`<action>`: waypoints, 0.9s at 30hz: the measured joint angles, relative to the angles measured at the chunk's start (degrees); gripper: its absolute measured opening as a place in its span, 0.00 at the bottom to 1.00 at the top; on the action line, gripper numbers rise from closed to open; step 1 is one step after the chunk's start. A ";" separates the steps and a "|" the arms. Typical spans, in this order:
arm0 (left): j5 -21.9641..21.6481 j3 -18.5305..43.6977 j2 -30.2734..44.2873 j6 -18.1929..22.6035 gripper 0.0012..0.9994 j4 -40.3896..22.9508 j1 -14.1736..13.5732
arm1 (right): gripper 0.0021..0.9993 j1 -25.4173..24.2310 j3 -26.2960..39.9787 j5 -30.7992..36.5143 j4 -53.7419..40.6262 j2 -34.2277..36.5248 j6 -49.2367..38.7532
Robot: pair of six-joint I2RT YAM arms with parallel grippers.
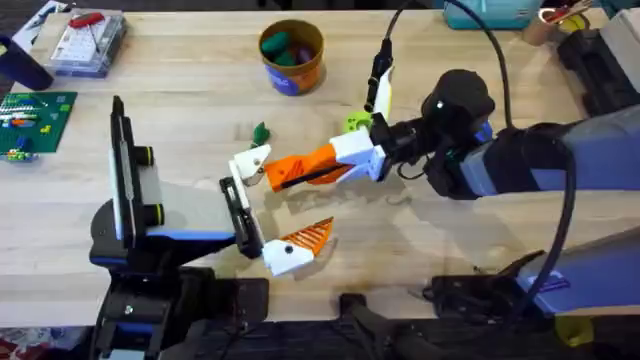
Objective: Pick up the gripper from the table and insert it into the empty holder that is missing its gripper. Then pick up a screw, insert it into the mounting hole, and use the screwdriver to tighten it. Finally, clean up the table by picking up the vegetable and placing it into the bucket.
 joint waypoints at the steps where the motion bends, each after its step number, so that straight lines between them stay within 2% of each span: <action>1: 0.01 0.00 0.00 0.00 0.99 0.00 0.00 | 0.01 0.00 0.00 0.00 0.00 0.01 -0.01; 8: 0.01 0.00 0.00 0.01 0.99 0.06 0.00 | 0.01 0.00 0.04 0.02 3.77 0.01 0.22; 27: -0.01 0.00 0.00 0.00 0.99 0.00 0.00 | 0.01 0.00 0.09 0.24 2.55 0.01 1.54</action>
